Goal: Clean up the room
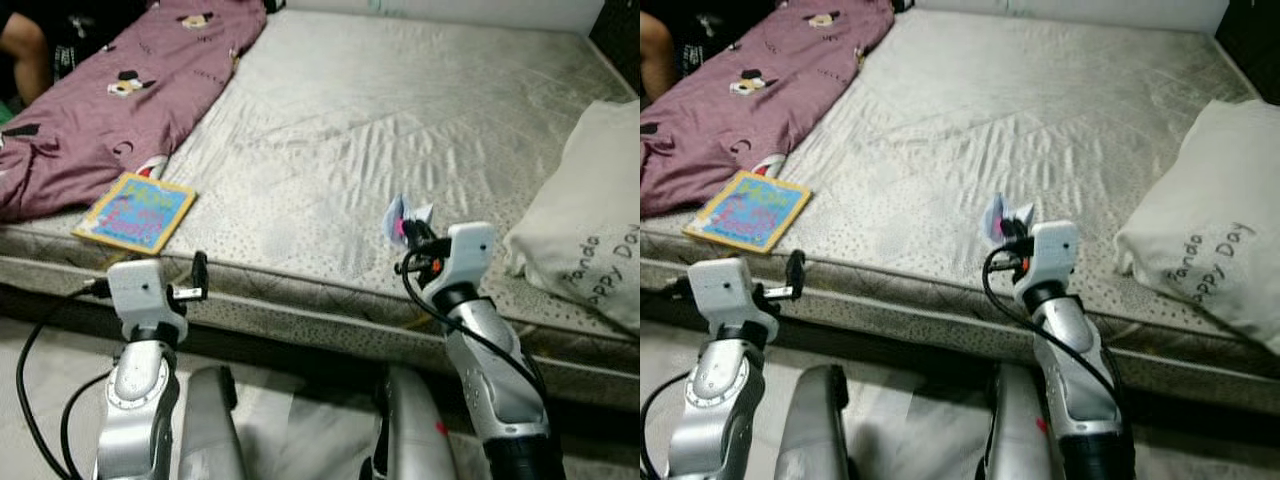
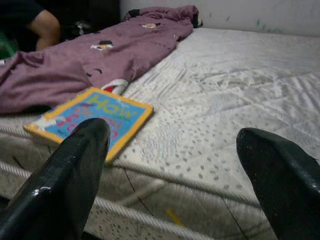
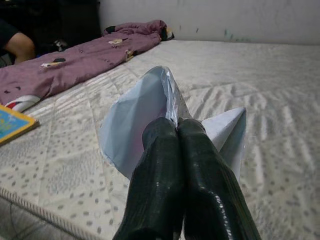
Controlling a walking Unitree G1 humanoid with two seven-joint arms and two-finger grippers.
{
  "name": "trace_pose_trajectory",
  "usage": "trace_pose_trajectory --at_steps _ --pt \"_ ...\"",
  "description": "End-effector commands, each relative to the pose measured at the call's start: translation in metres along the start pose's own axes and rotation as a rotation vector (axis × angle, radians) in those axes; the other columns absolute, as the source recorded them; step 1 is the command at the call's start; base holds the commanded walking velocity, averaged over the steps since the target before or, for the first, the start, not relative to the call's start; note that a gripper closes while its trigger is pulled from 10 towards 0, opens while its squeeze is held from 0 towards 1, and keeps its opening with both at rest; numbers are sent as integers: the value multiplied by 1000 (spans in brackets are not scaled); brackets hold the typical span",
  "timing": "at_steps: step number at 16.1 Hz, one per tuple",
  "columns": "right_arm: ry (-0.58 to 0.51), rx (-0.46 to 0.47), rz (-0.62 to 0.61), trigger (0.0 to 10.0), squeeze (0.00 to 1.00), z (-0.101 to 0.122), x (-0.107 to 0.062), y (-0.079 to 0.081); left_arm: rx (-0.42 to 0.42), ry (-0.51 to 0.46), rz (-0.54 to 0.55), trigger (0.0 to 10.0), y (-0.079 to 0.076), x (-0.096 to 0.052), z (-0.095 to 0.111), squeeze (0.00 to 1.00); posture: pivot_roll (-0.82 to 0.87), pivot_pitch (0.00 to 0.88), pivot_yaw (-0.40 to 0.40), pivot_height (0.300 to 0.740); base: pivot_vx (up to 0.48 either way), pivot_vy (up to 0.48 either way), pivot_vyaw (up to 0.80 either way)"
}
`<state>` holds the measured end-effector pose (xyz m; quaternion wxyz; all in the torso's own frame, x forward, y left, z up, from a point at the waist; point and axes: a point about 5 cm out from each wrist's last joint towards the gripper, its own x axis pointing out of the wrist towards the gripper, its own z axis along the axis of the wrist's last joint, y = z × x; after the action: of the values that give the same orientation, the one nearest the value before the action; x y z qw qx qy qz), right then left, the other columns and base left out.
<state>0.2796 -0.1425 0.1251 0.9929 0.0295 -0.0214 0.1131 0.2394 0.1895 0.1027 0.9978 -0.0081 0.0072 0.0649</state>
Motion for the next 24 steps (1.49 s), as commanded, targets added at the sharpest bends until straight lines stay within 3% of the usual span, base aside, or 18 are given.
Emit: trace_pose_trajectory --at_steps 1,4,16,17,21,24 --pt "-22 -13 15 10000 0 7 2 3 8 -22 -13 10000 -1 5 4 0 -71 0 -25 619 0 0 0" --pt "-2 -29 -8 10000 0 5 5 1 19 -37 -12 10000 -4 11 7 0 -73 0 -19 643 0 0 0" --pt "-13 -71 -16 10000 0 1 6 0 14 -13 -18 10000 -8 12 0 0 -72 0 -5 643 0 0 0" --pt "-13 -72 -18 10000 0 1 6 0 14 -13 -17 10000 -7 13 0 0 -73 0 -4 661 0 0 0" --pt "55 -135 -124 10000 0 -9 6 -10 17 -14 -13 10000 -6 14 1 0 -75 0 -2 666 0 0 0" --pt "12 -141 -118 10000 0 -4 5 -12 22 -15 -19 10000 -7 14 1 0 -78 0 4 671 0 0 0"
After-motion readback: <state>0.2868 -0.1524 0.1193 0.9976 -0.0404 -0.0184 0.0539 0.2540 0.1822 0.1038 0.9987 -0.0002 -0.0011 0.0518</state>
